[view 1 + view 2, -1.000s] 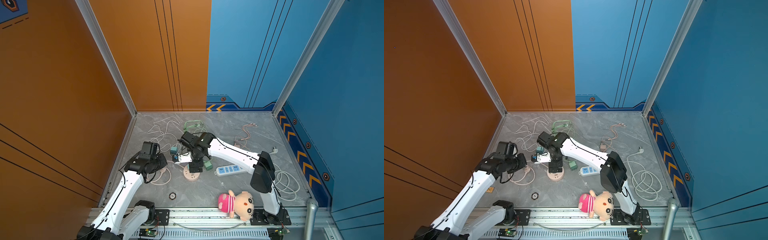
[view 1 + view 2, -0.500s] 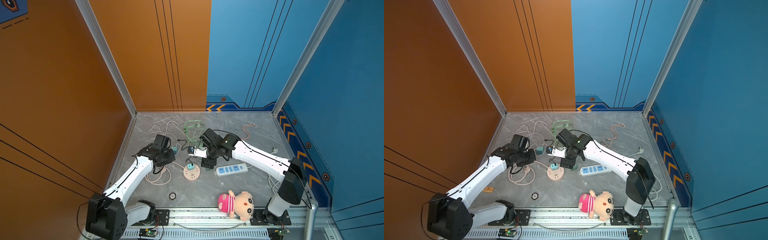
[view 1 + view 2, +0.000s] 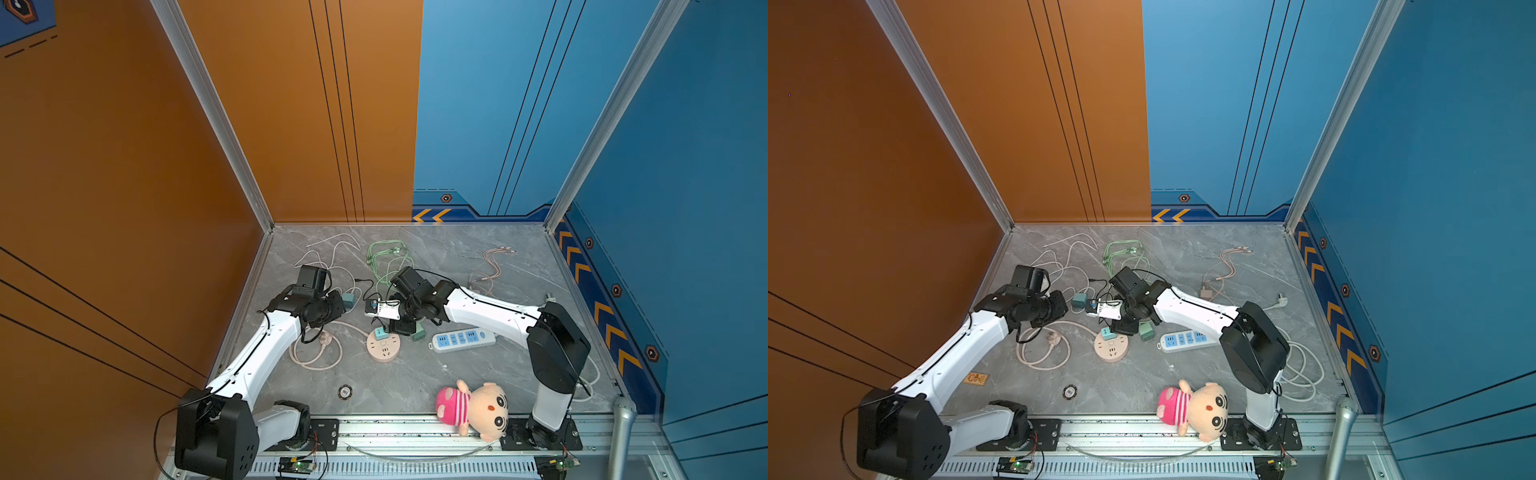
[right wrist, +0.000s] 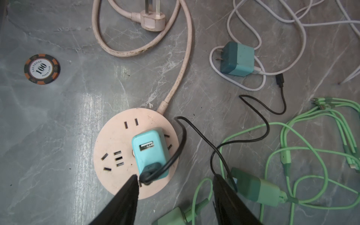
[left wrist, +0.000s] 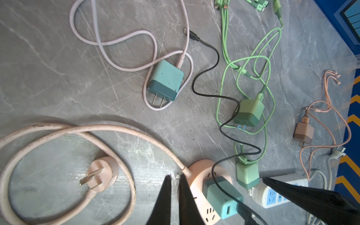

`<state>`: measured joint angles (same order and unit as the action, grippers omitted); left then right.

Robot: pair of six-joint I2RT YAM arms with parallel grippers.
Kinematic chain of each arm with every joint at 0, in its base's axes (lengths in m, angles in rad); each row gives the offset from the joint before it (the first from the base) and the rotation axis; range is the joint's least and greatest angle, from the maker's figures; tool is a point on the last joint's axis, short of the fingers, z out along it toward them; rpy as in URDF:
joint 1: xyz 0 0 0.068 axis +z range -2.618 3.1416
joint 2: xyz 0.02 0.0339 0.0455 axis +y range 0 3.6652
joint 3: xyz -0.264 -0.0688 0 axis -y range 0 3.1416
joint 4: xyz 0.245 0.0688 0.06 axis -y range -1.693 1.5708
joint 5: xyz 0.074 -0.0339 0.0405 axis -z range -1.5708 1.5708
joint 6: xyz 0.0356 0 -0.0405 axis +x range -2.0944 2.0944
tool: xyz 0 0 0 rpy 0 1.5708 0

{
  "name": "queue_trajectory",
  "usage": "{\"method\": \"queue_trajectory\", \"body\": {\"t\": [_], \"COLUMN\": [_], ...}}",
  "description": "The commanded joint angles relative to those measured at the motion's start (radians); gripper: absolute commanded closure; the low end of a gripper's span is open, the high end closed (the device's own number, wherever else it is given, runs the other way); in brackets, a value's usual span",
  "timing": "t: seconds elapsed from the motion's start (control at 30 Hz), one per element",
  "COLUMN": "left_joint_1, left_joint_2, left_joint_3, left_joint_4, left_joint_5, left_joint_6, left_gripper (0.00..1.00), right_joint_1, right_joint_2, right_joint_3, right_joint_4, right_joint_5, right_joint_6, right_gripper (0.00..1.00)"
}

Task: Insert plugs into power strip
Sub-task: Press the plug into the socket.

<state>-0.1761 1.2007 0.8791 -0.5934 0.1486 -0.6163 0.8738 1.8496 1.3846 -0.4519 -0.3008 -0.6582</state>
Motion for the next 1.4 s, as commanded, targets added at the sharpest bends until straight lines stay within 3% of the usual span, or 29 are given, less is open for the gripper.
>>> {"method": "queue_trajectory", "body": {"t": [0.0, 0.17, 0.43, 0.7, 0.93, 1.37], "left_joint_1": [0.023, 0.055, 0.073, 0.092, 0.101, 0.11], "left_joint_2": [-0.022, -0.033, -0.049, -0.062, -0.064, -0.078], "left_joint_3": [-0.018, -0.03, -0.043, -0.059, -0.061, -0.069], "left_joint_4": [0.0, 0.002, 0.002, 0.002, 0.001, 0.001], "left_joint_5": [0.048, 0.058, 0.068, 0.071, 0.071, 0.071], "left_joint_6": [0.023, 0.029, 0.03, 0.029, 0.027, 0.026], "left_gripper": [0.88, 0.88, 0.88, 0.88, 0.89, 0.91], "right_joint_1": [-0.005, -0.005, 0.017, 0.032, 0.033, 0.038], "right_joint_2": [-0.002, -0.002, 0.047, 0.071, 0.093, 0.148], "right_joint_3": [0.025, 0.012, 0.04, 0.045, 0.066, 0.096], "right_joint_4": [-0.003, -0.033, -0.049, -0.068, -0.074, -0.11], "right_joint_5": [-0.088, -0.092, -0.078, -0.058, -0.057, 0.003], "right_joint_6": [-0.029, -0.038, -0.048, -0.058, -0.047, -0.055], "right_gripper": [0.36, 0.36, 0.48, 0.5, 0.61, 0.72]}}
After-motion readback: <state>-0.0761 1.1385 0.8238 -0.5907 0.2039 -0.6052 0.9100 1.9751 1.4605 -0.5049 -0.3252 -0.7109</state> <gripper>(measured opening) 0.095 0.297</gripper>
